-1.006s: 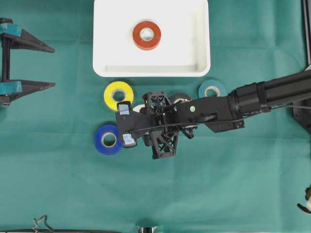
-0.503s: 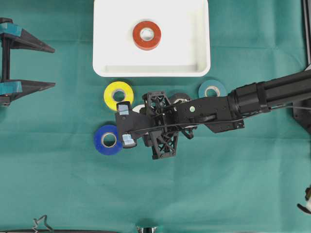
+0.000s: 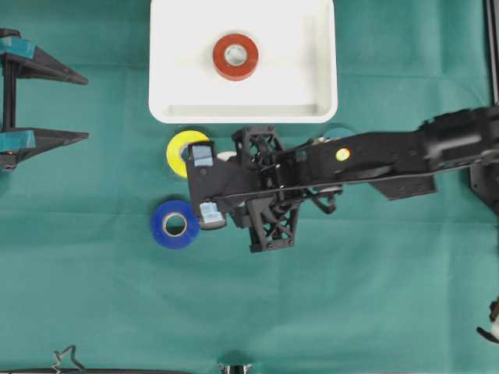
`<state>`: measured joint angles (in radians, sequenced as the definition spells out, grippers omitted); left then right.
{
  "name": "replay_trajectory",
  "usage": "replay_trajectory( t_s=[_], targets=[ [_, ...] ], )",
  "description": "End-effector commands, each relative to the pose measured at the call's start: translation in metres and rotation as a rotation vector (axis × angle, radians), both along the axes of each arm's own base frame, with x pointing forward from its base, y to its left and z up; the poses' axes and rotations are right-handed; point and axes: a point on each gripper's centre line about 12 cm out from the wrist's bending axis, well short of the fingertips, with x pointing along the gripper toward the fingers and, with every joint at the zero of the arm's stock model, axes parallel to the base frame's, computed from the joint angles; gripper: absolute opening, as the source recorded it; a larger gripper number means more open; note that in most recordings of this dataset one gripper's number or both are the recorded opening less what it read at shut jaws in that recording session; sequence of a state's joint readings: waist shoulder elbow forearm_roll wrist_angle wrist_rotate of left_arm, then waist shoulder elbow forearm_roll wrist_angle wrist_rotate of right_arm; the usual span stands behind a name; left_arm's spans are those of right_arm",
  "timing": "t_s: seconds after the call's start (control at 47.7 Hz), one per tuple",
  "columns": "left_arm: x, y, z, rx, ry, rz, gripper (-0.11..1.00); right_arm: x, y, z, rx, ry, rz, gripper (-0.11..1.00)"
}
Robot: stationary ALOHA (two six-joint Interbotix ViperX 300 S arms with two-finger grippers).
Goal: Pick up the tape from a random location and place it into the white case.
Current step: 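Lift the white roll with the right gripper toward the tray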
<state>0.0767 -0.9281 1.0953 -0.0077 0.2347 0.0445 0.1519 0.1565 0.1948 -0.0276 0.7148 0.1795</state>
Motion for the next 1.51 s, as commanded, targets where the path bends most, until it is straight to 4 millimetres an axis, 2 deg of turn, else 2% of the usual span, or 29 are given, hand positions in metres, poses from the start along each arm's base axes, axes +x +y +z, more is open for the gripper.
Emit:
replay_trajectory(
  t_s=[0.0, 0.335, 0.65, 1.488],
  targets=[
    [0.002, 0.000, 0.005, 0.000, -0.014, -0.003, 0.94, -0.003, -0.001, 0.045, 0.004, -0.066, -0.002, 0.33],
    [0.002, 0.000, 0.005, 0.000, -0.014, -0.003, 0.94, -0.020, -0.007, 0.096, -0.038, -0.034, -0.004, 0.33],
    [0.002, 0.000, 0.006, -0.002, -0.016, -0.002, 0.94, -0.030, -0.014, 0.134, -0.074, -0.042, -0.018, 0.33],
    [0.002, 0.000, 0.006, 0.000, -0.015, -0.003, 0.94, -0.032, -0.015, 0.139, -0.084, -0.037, -0.022, 0.33]
  ],
)
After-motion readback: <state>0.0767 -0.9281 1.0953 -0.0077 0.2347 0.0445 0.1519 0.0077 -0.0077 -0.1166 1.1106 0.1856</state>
